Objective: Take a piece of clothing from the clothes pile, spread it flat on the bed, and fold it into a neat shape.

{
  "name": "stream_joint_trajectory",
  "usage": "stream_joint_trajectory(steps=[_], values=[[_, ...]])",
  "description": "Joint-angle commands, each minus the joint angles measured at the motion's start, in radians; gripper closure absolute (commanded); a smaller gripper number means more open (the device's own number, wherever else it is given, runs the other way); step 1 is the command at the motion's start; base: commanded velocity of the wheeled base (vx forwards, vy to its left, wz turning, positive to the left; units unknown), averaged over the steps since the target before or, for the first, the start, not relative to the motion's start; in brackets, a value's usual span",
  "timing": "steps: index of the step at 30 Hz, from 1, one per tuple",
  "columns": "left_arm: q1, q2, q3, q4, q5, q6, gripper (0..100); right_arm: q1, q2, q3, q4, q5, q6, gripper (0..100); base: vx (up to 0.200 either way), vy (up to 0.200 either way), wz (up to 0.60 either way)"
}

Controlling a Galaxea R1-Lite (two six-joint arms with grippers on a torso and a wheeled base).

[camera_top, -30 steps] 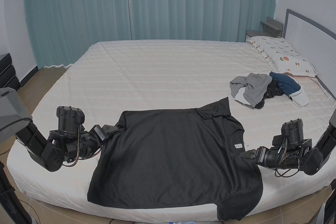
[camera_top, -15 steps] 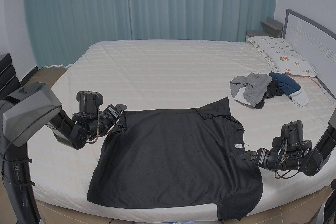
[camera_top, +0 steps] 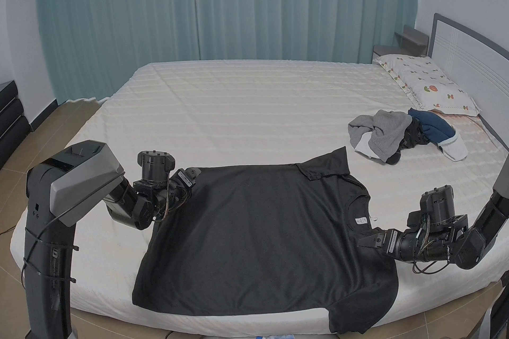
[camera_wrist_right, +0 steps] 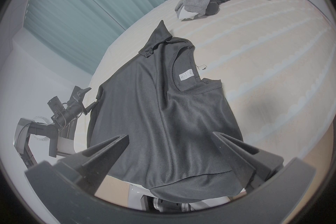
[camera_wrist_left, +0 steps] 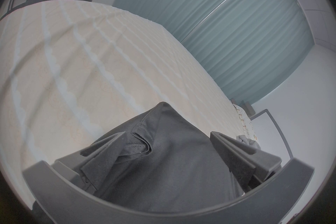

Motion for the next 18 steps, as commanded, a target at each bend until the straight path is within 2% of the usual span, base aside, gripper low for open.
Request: stream_joint_trajectory(steps=[1, 10, 16, 17, 18], values=[[0.004, 0.019, -0.016, 0.001, 0.001, -0.001, 0, 0.008, -0.004, -0.001, 0.000, 0.000, 0.001, 0, 0.000, 0.000, 0.00], [0.001, 0.050, -0.047, -0.006, 0.045, -0.001, 0, 0.010, -0.010, 0.001, 0.000, 0.000, 0.001, 0, 0.000, 0.000, 0.00], [0.001, 0.052, -0.047, -0.006, 0.045, -0.001, 0, 0.010, -0.004, -0.001, 0.000, 0.000, -0.001, 0, 0.000, 0.000, 0.00], [0.001, 0.052, -0.048, -0.005, 0.045, -0.001, 100, 0.010, -0.004, -0.001, 0.000, 0.000, -0.001, 0, 0.000, 0.000, 0.00], [0.001, 0.052, -0.048, -0.005, 0.045, -0.001, 100, 0.010, -0.004, 0.001, 0.000, 0.000, -0.001, 0, 0.000, 0.000, 0.00]])
